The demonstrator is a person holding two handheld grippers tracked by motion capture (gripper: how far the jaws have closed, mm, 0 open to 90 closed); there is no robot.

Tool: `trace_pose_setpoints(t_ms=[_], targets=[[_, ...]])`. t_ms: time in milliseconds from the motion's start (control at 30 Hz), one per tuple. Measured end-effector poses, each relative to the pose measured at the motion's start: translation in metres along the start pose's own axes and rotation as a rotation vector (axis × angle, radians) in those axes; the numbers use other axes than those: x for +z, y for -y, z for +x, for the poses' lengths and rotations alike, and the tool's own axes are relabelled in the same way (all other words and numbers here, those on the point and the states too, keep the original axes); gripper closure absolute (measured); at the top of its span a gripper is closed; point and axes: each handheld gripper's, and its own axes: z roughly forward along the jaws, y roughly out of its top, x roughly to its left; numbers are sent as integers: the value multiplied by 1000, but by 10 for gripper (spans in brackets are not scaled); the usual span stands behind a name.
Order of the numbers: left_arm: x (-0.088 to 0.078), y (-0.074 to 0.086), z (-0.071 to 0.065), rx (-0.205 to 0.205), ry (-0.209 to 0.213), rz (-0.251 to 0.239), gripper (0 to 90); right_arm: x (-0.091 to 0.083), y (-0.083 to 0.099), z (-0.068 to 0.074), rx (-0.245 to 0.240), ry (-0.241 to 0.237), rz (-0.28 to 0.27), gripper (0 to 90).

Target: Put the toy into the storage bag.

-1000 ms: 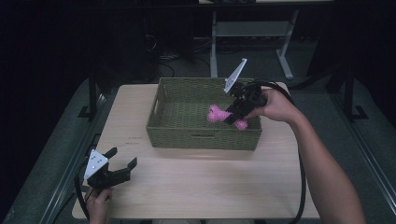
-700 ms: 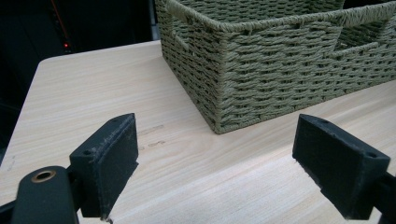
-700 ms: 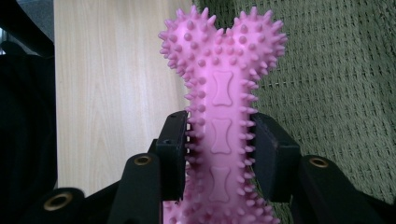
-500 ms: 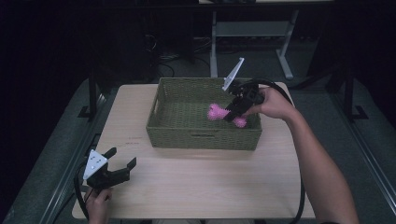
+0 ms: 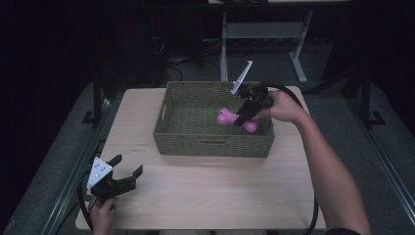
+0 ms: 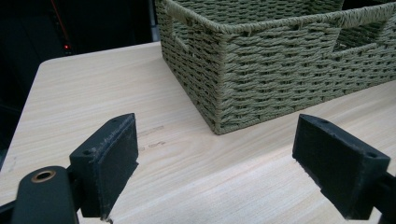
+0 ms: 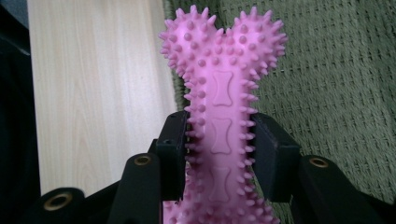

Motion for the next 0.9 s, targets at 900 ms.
trace_pose_setpoints(t_ms=[900], targets=[[-1,0,2,-1,-3,2,138,28,8,-24,52,-22,29,582]])
